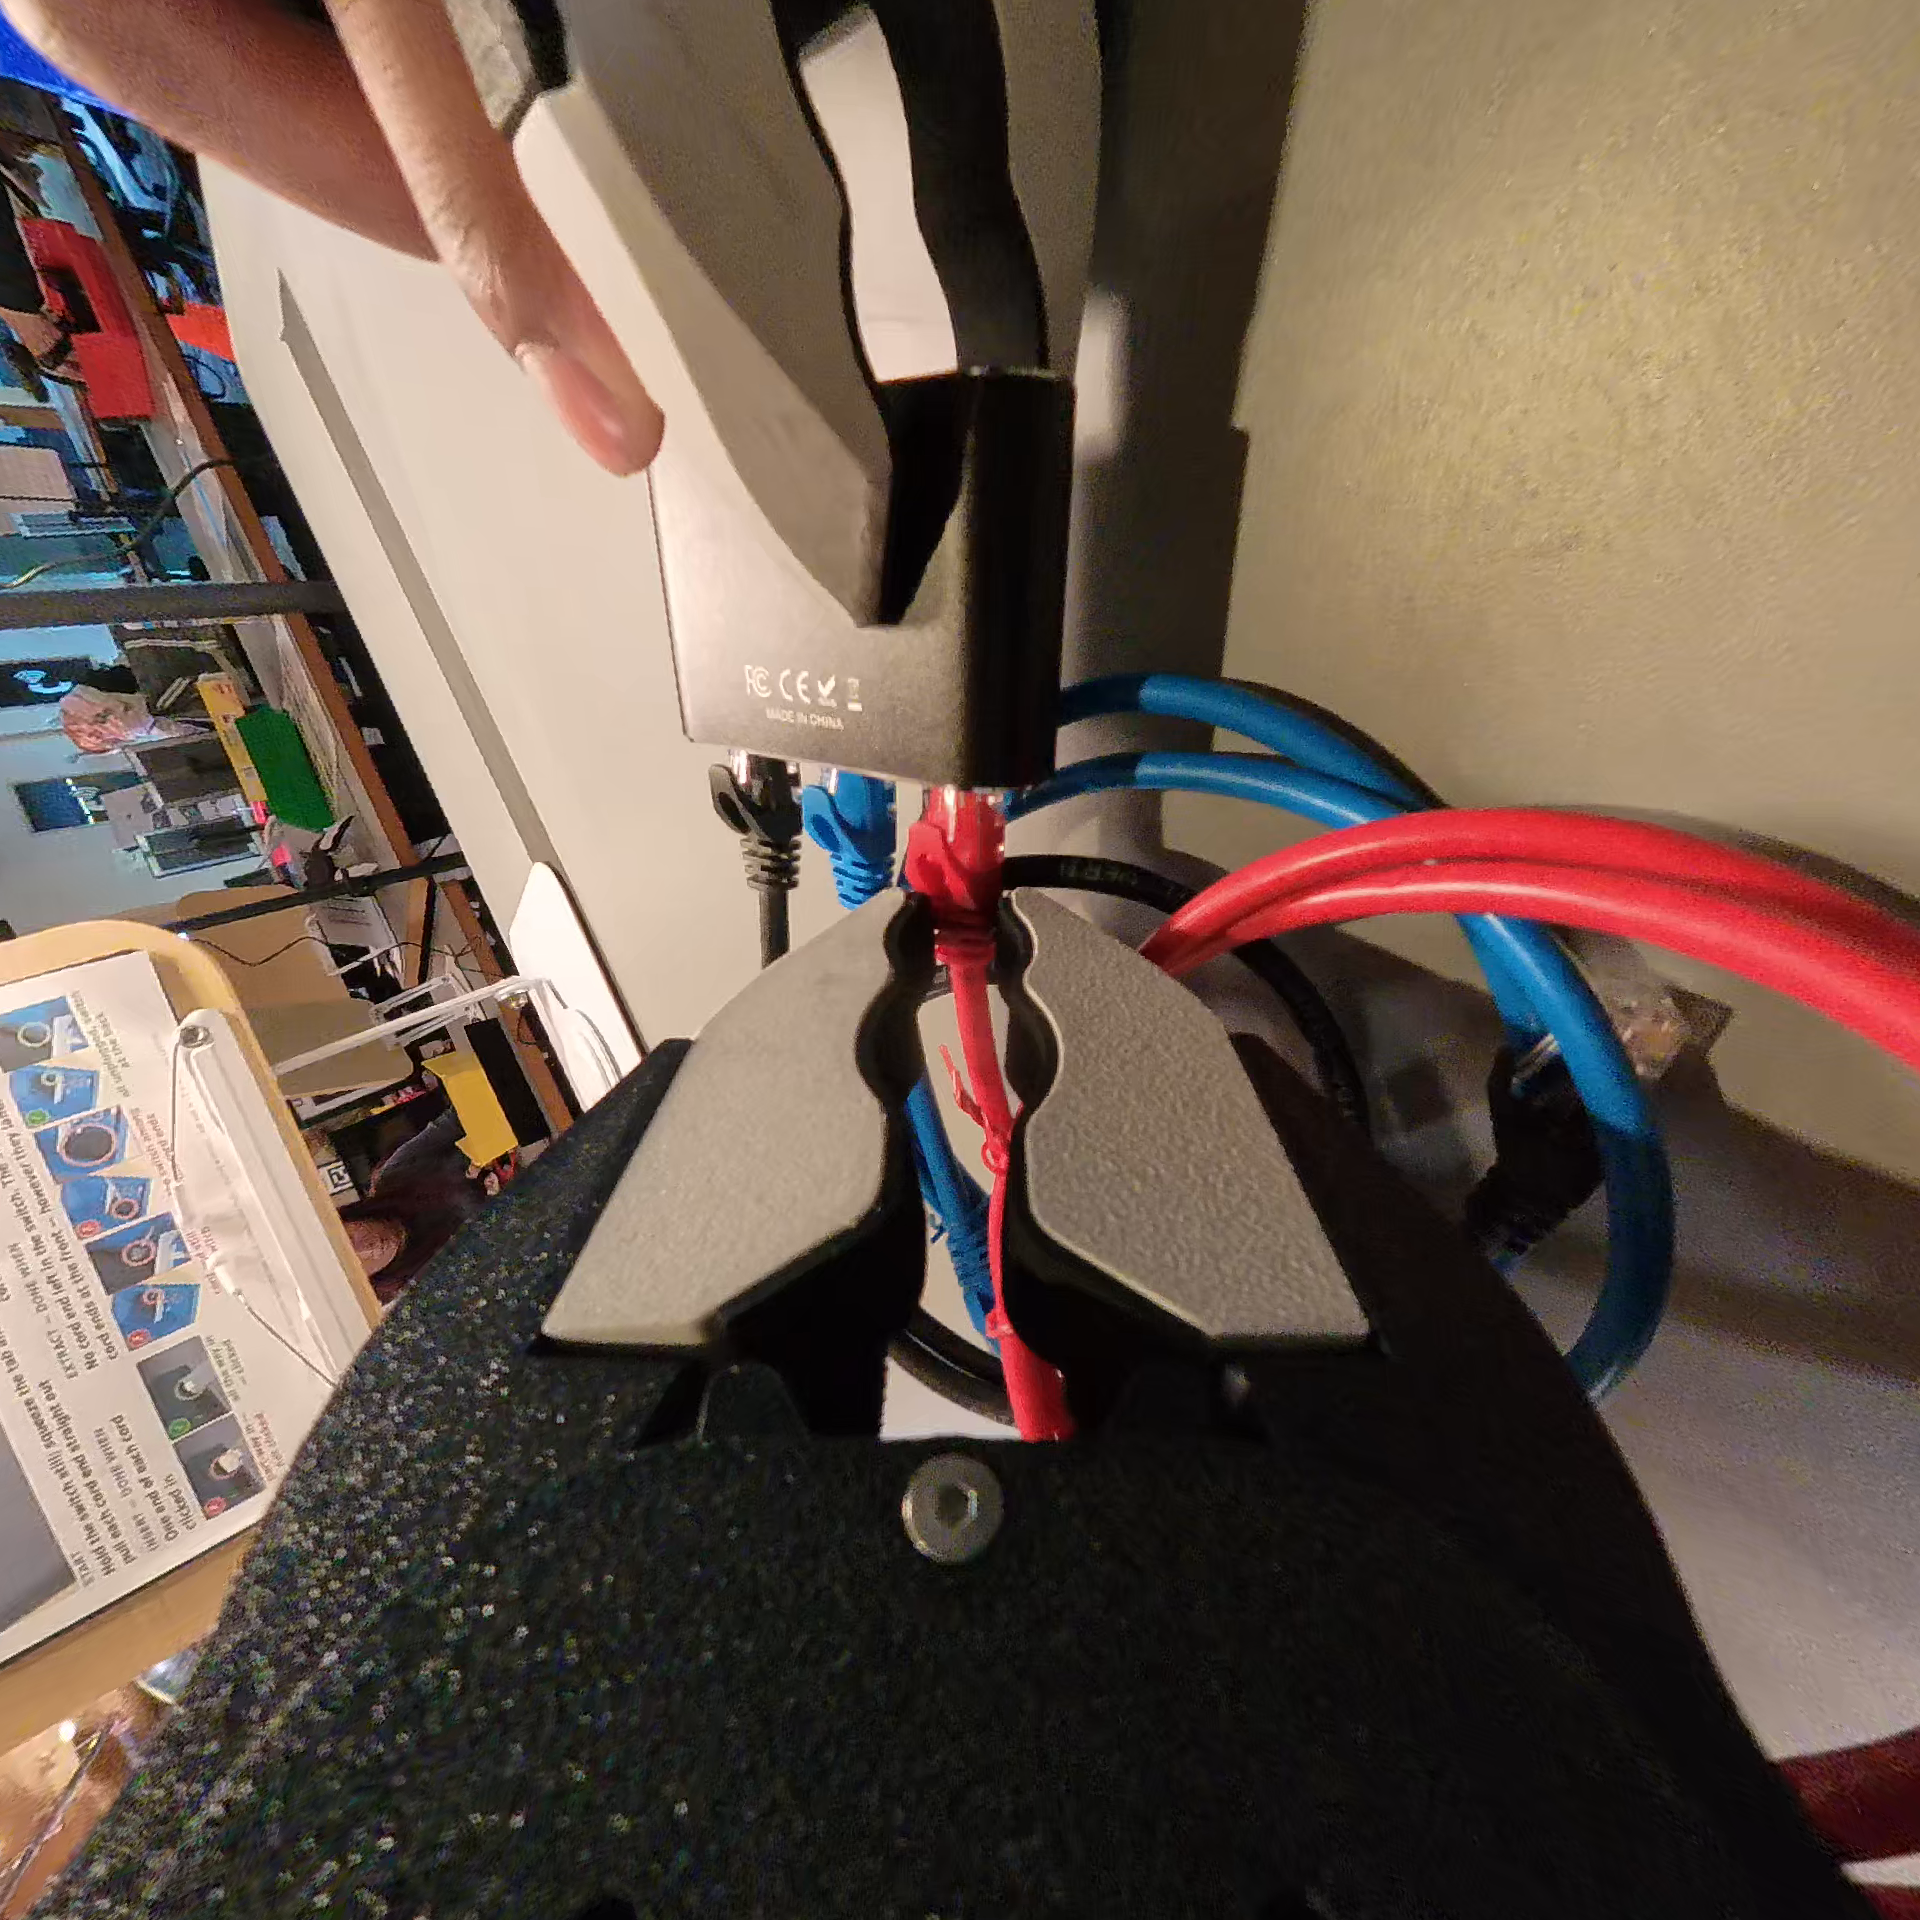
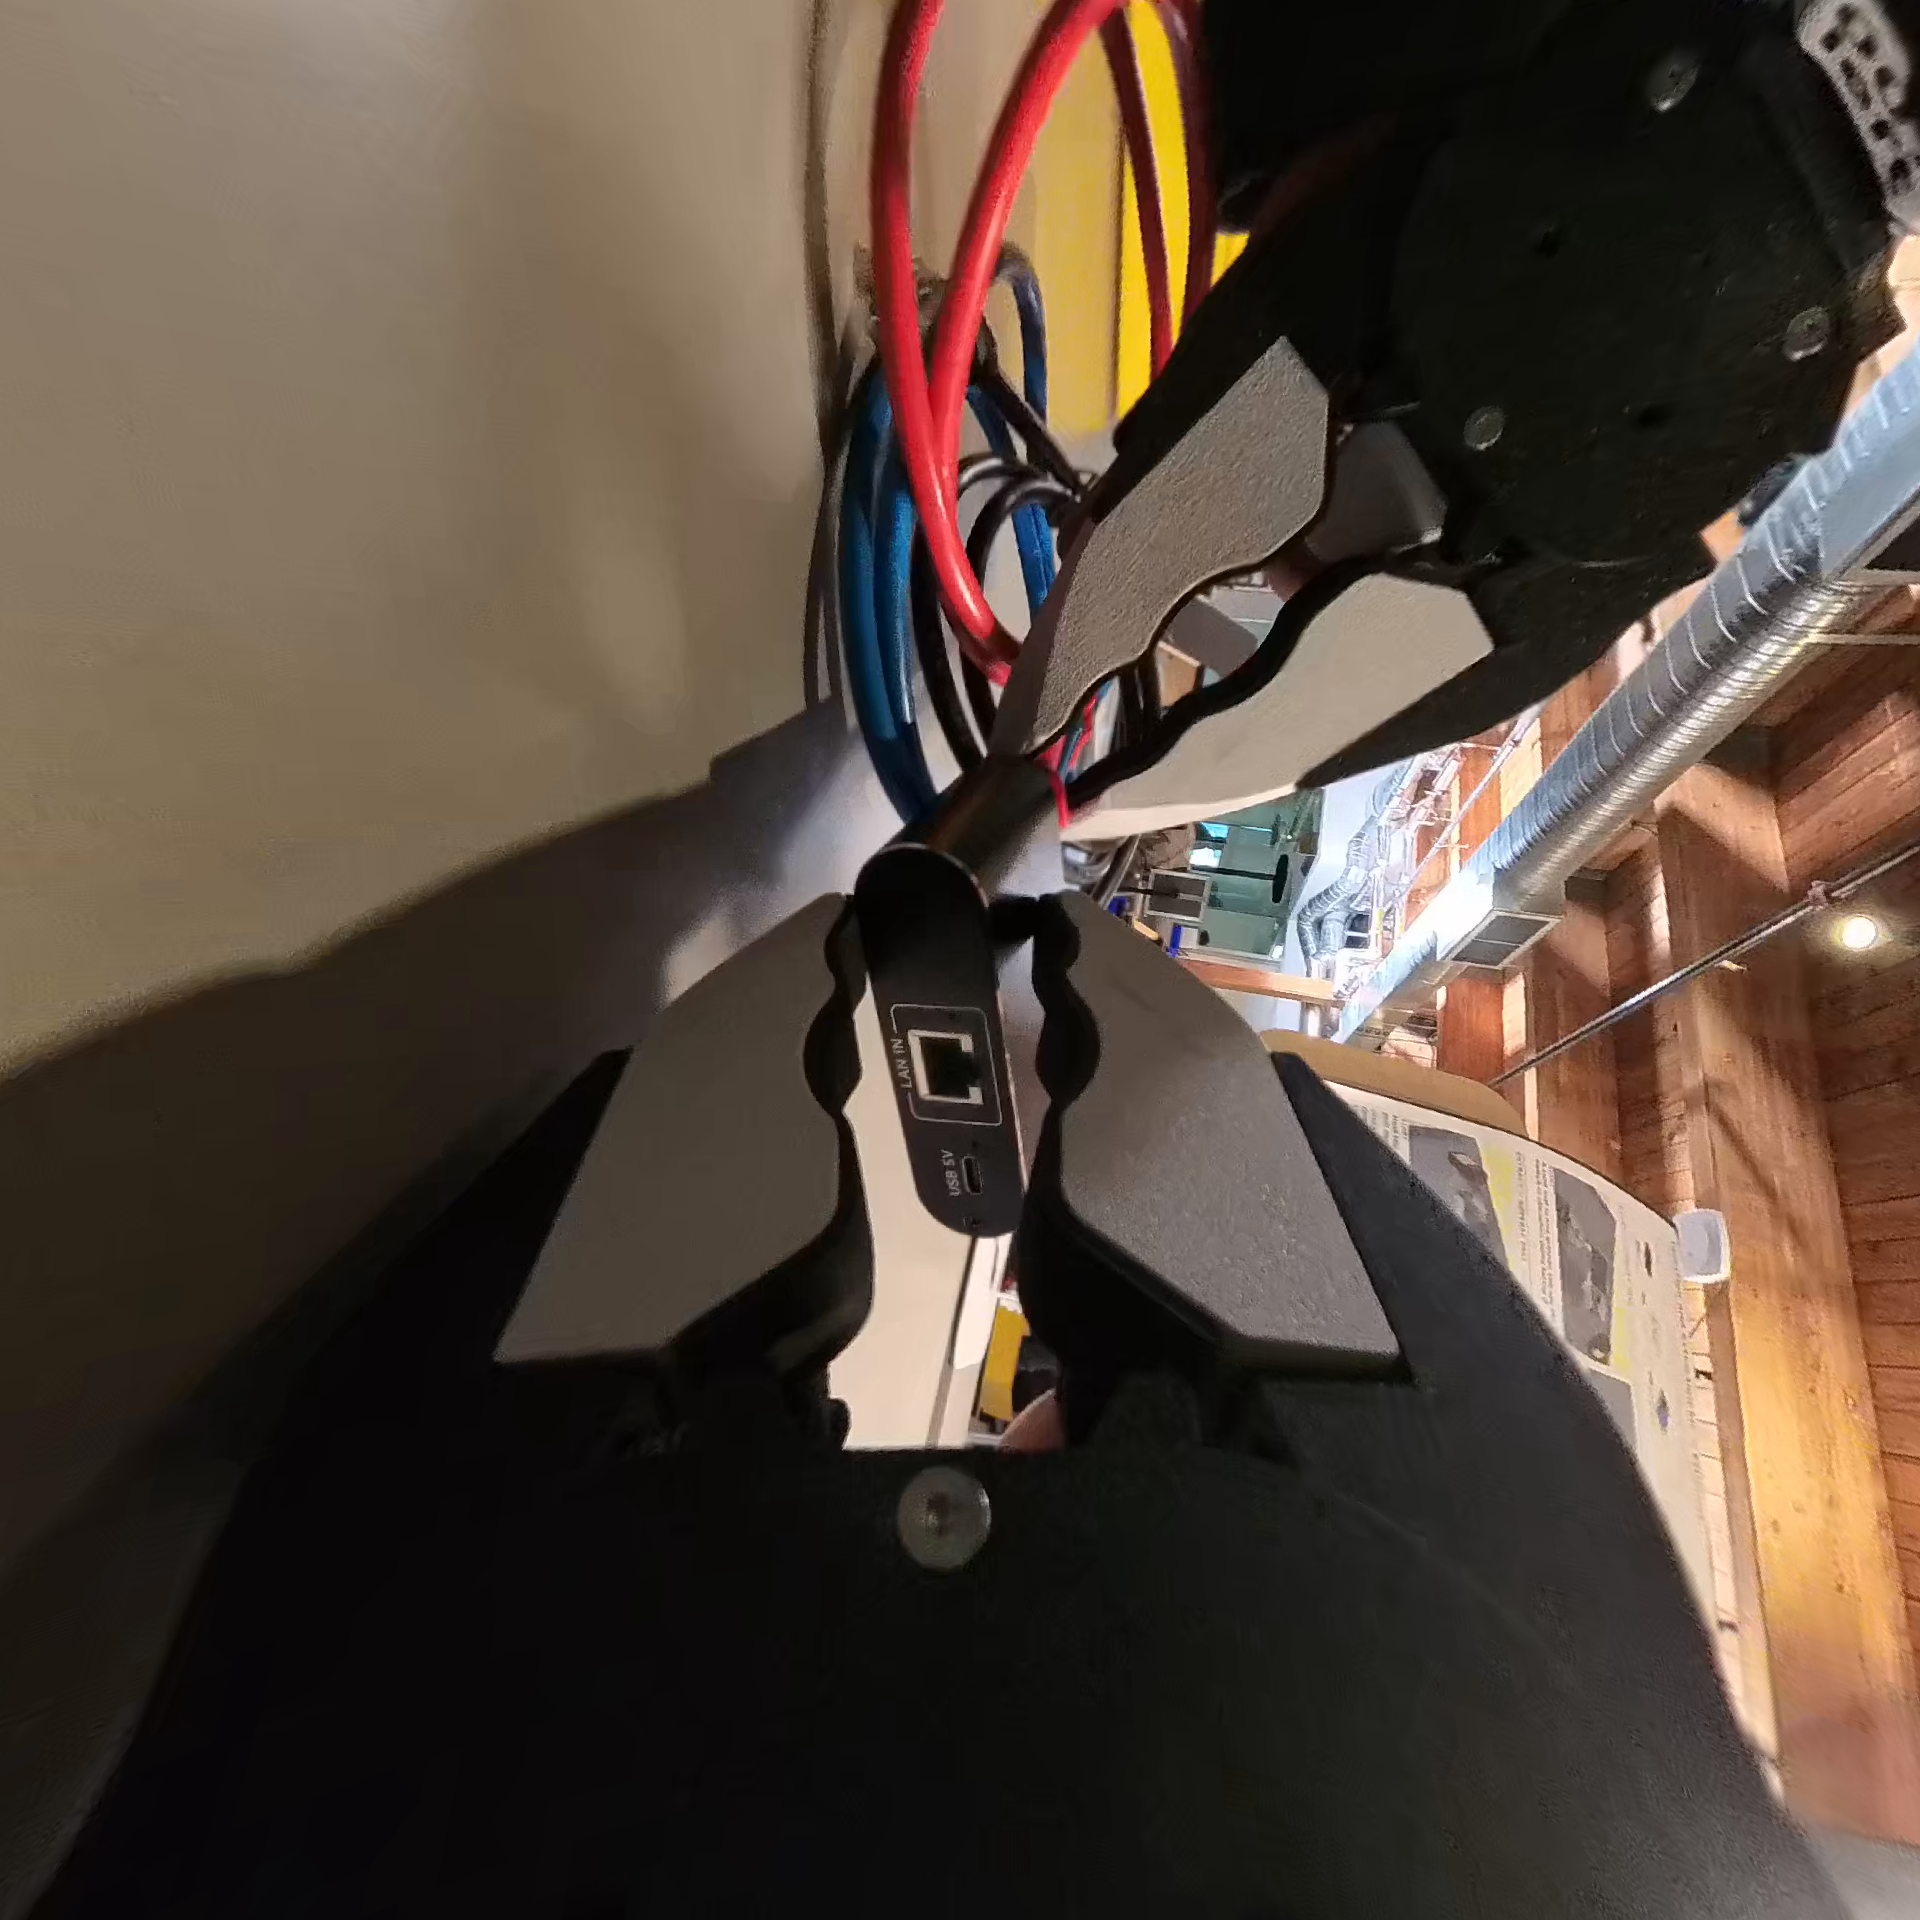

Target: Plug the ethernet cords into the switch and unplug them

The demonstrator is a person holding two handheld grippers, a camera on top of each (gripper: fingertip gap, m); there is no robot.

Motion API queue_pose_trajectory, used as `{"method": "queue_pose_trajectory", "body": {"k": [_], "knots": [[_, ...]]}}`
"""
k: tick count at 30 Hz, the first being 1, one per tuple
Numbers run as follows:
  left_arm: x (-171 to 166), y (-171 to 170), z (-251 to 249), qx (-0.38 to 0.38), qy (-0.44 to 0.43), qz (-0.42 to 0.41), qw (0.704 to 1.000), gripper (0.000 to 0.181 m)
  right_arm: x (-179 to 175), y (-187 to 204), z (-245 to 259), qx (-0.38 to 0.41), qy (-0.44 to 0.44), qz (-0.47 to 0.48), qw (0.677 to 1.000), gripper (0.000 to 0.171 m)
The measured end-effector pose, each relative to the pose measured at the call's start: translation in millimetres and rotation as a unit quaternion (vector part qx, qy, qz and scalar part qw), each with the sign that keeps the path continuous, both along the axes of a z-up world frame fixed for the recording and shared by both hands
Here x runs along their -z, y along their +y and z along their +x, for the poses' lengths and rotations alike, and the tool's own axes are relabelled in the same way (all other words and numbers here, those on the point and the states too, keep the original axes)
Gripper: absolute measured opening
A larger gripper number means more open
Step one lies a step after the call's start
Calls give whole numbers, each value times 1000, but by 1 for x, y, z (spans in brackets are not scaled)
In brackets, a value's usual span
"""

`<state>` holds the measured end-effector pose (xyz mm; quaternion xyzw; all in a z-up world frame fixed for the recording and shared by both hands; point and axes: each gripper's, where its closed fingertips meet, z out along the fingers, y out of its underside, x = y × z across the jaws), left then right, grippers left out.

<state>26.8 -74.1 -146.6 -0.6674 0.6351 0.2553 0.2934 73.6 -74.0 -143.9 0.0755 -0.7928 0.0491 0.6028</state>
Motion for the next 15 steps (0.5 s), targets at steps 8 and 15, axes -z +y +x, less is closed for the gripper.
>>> {"method": "queue_pose_trajectory", "body": {"k": [8, 15], "knots": [[11, 4, 6, -17, -26, -24, 999, 12, -4, 0, 0, 7, -6, -24, 1000, 26], [8, 14, -1, -69, -124, -16, 990, 12, -1, 23, -2, 66, -11, -40, 997, 30]]}}
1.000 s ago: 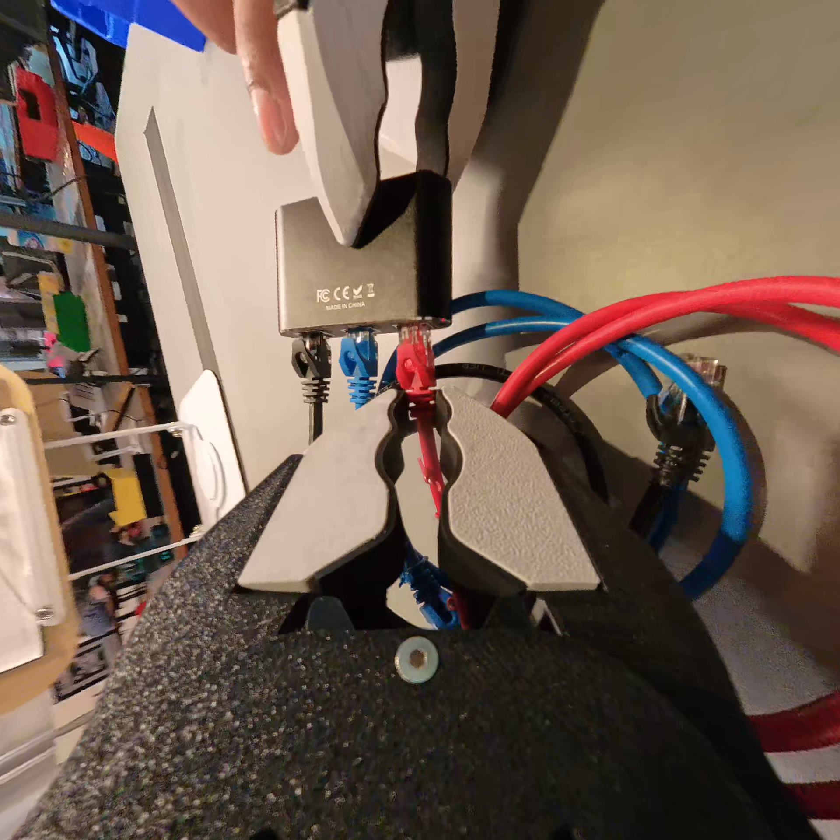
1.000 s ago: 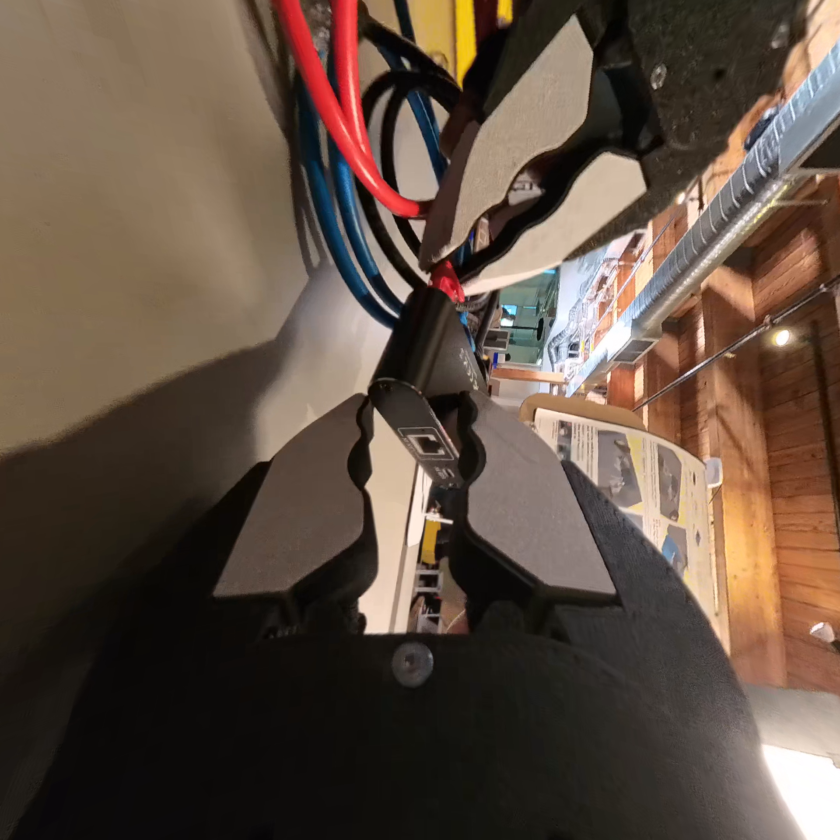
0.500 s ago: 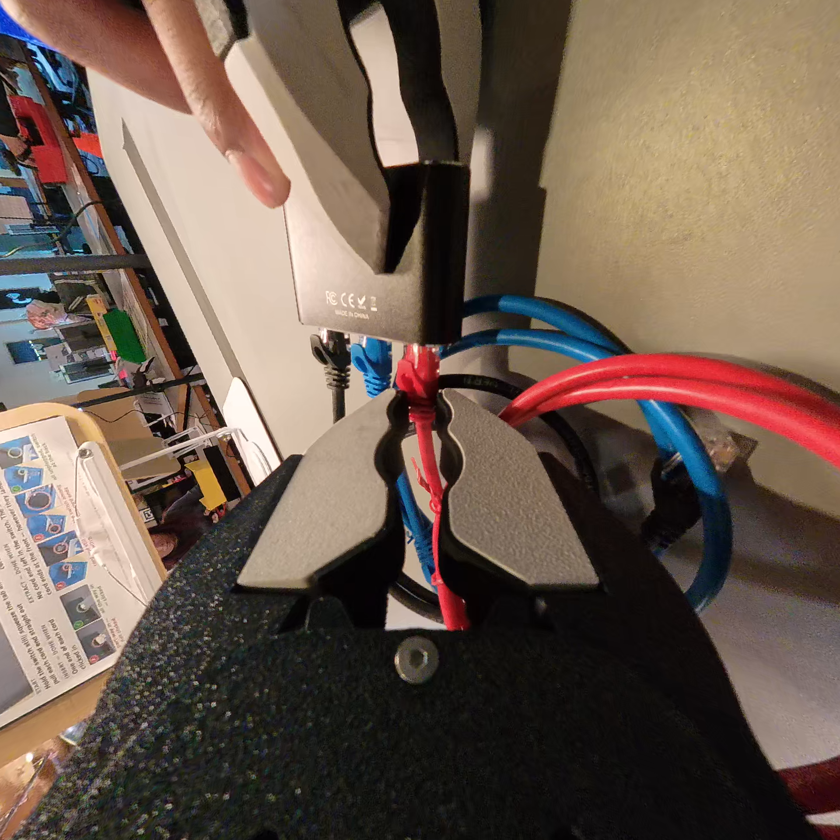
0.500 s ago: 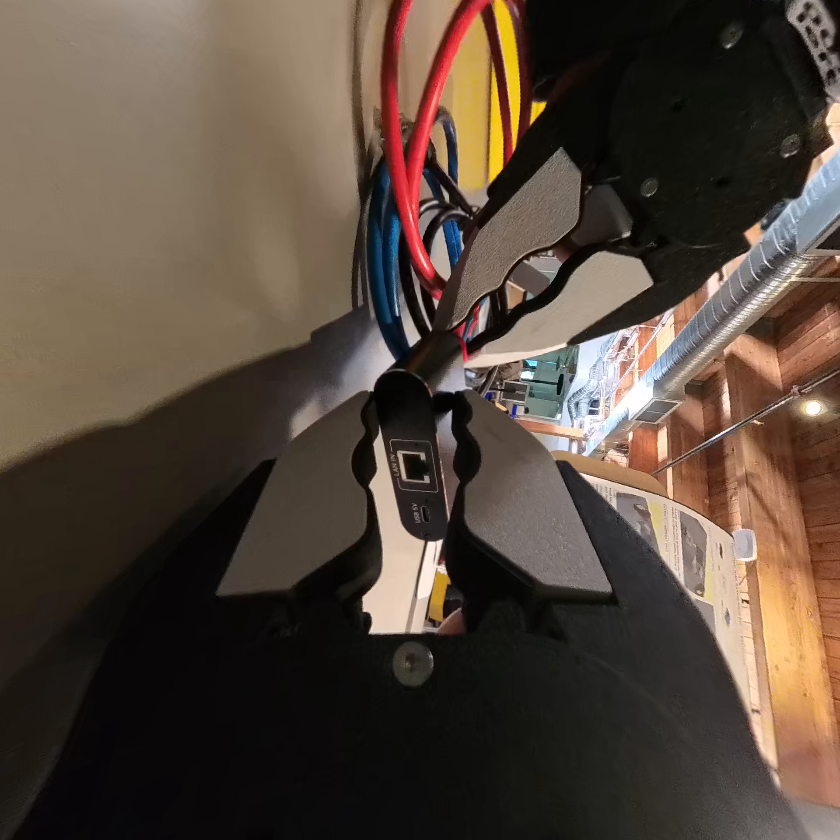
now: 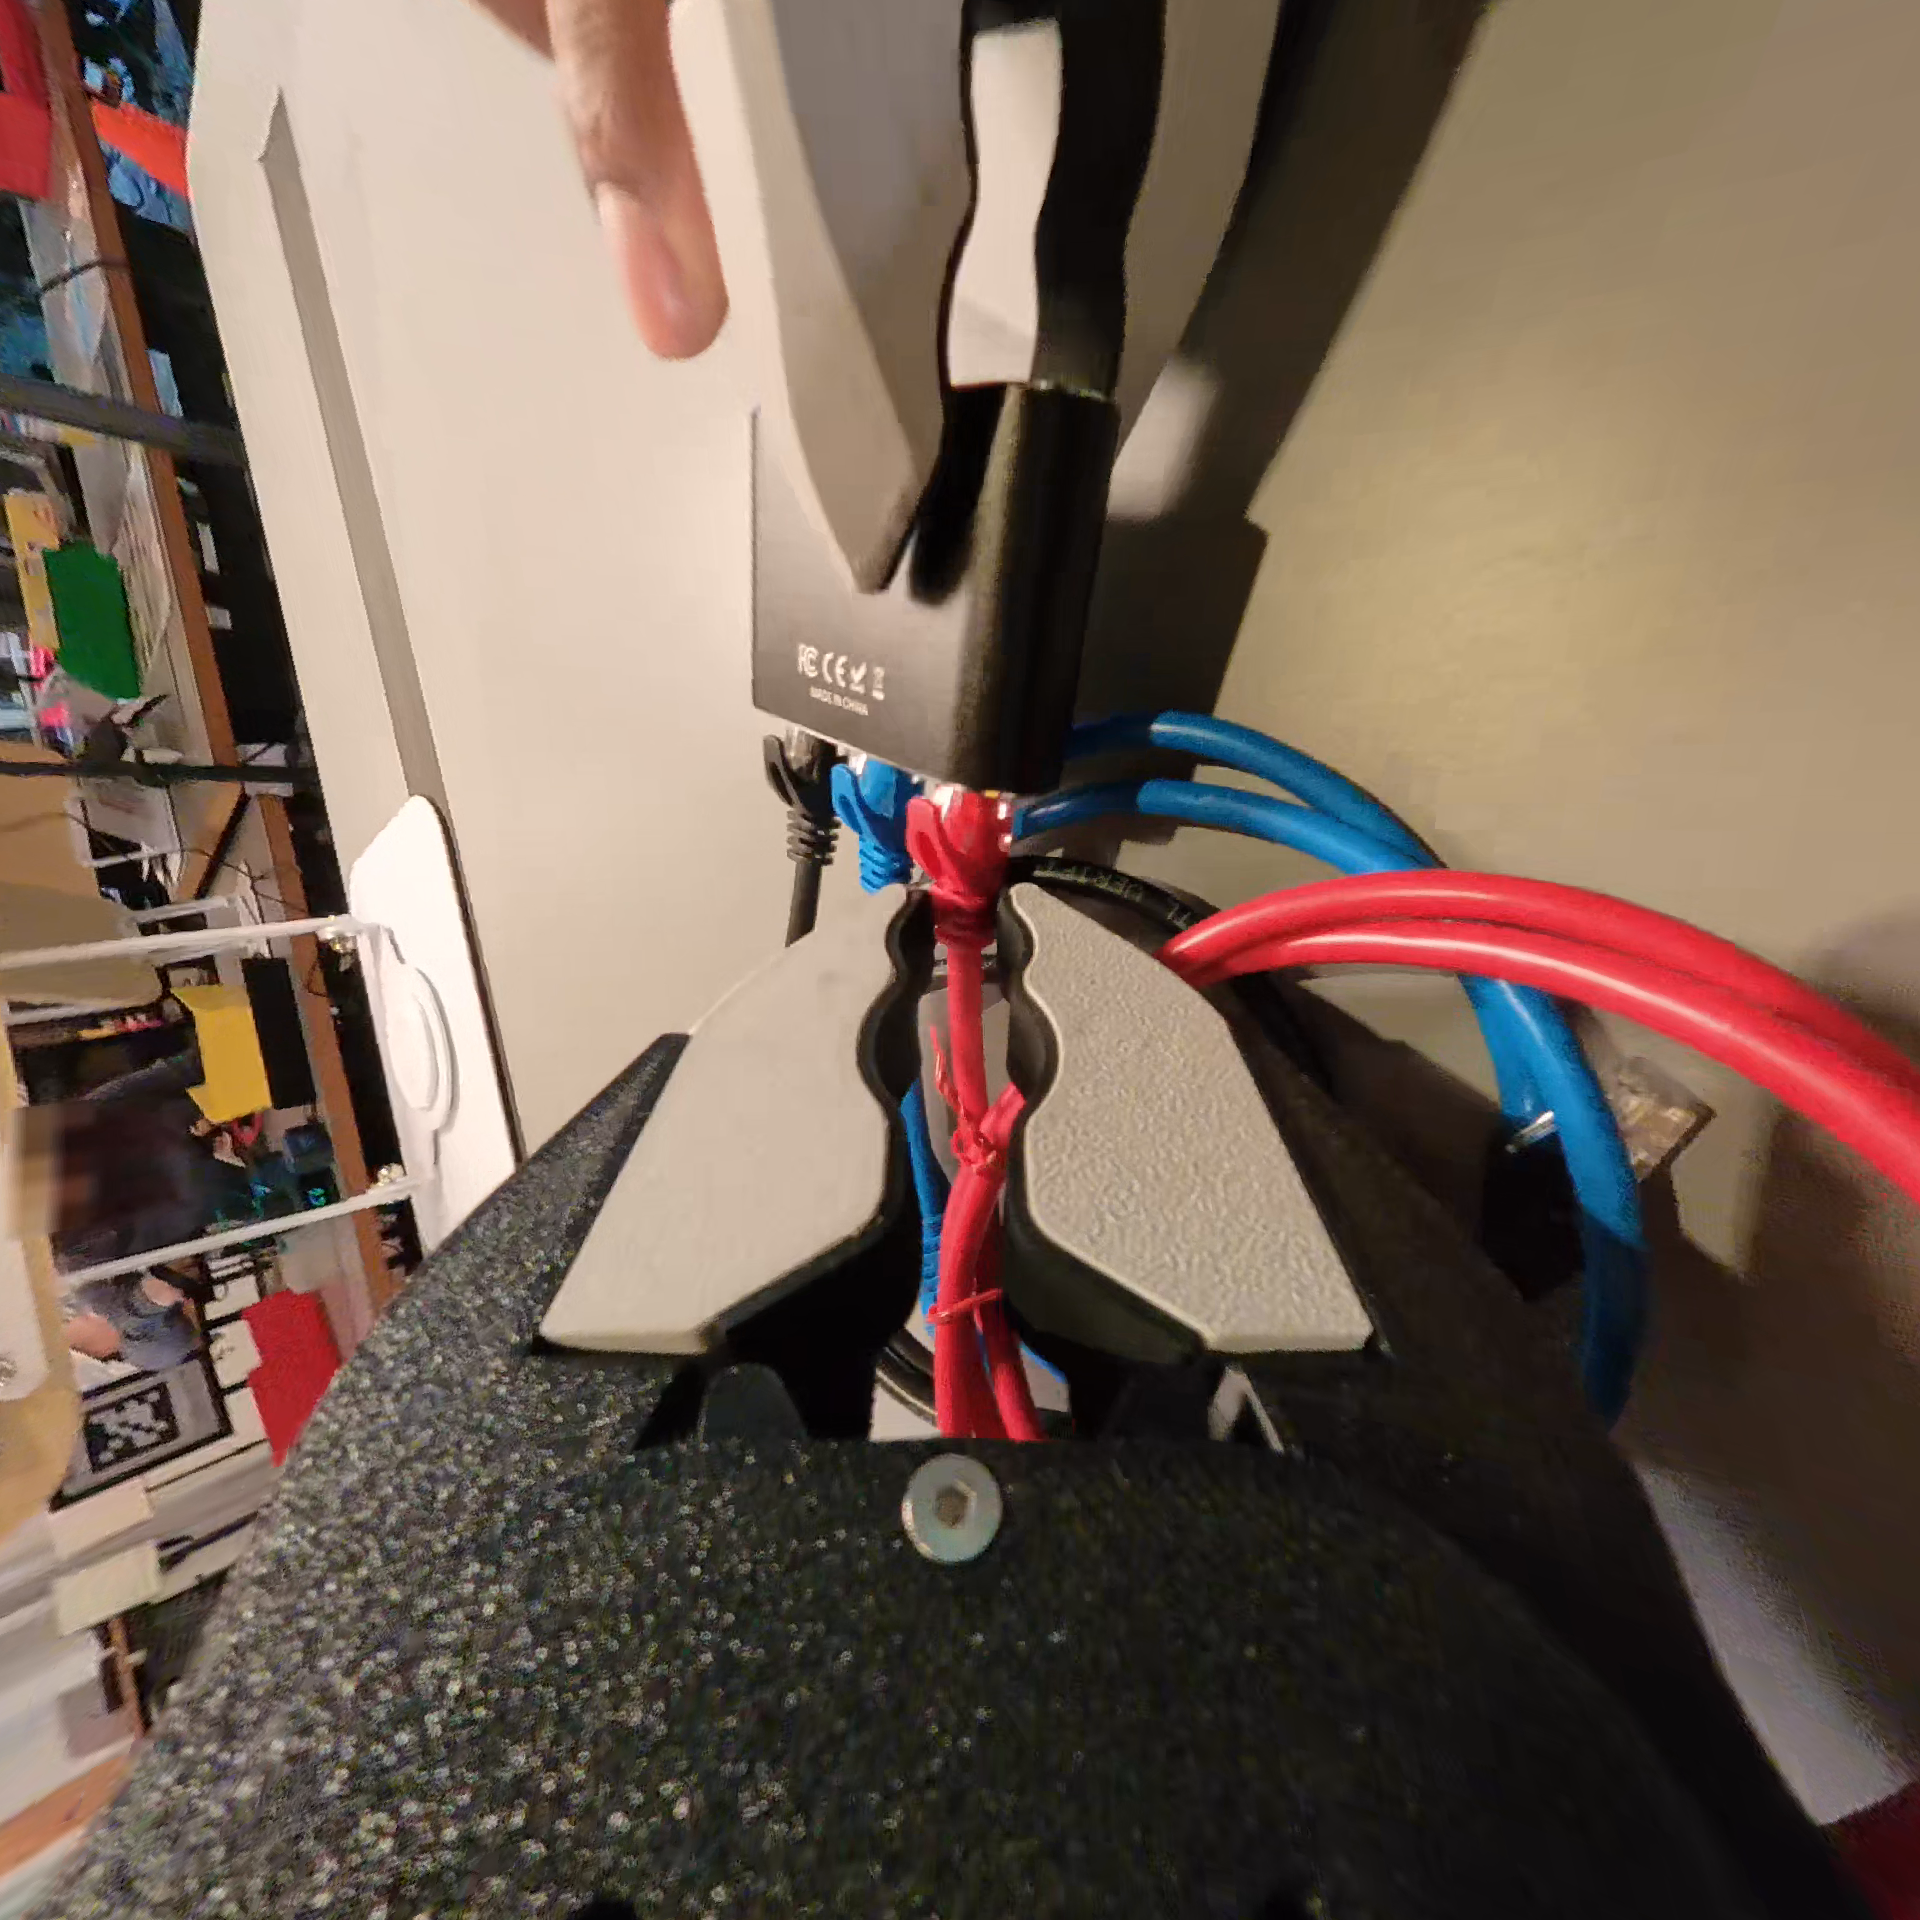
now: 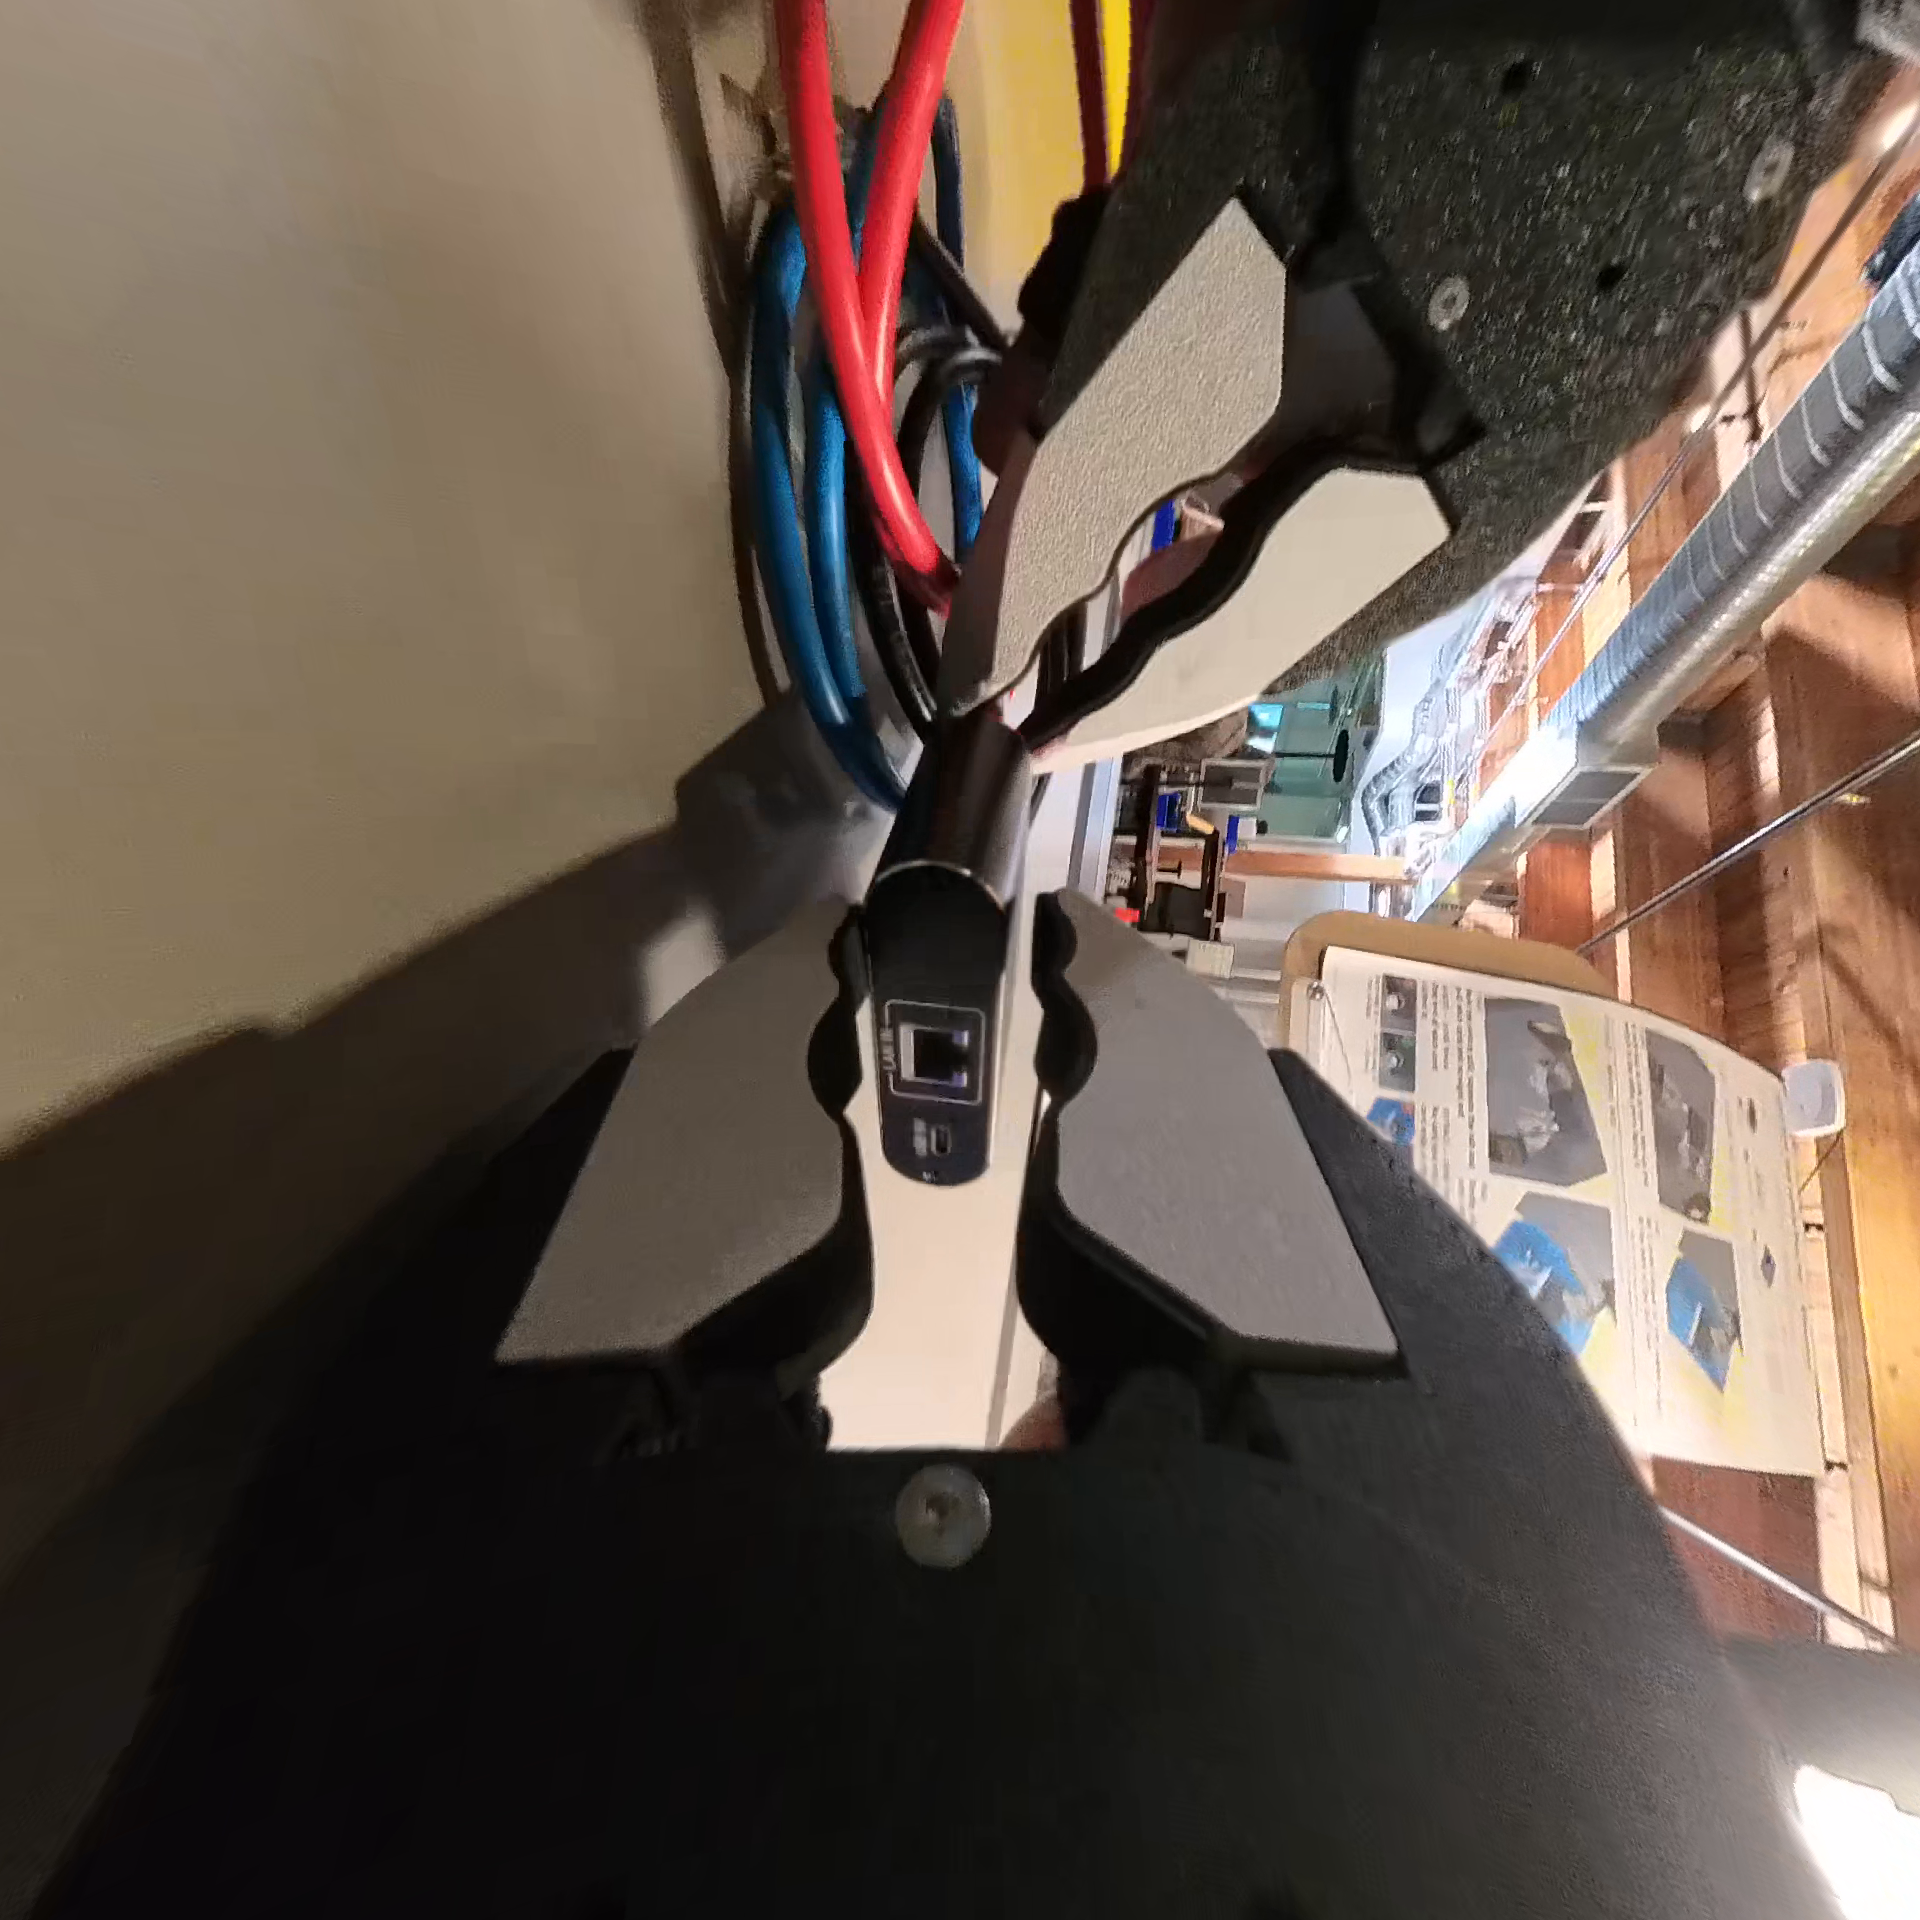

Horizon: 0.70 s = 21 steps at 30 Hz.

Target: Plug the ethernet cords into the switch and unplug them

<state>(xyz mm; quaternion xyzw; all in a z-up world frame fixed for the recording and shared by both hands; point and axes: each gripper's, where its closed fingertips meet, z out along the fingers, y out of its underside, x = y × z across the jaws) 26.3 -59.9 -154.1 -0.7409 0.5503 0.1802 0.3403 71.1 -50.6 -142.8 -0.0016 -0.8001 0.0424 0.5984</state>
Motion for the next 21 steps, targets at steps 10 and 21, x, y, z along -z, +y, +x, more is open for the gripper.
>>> {"method": "queue_pose_trajectory", "body": {"k": [10, 21], "knots": [[-15, 4, 12, 22, -90, 42, 995, 12, -11, 24, -6, 75, 37, -5, 996, 26], [-107, 4, -23, 12, -195, 299, 934, 47, -21, 25, -2, 86, 82, 46, 992, 26]]}}
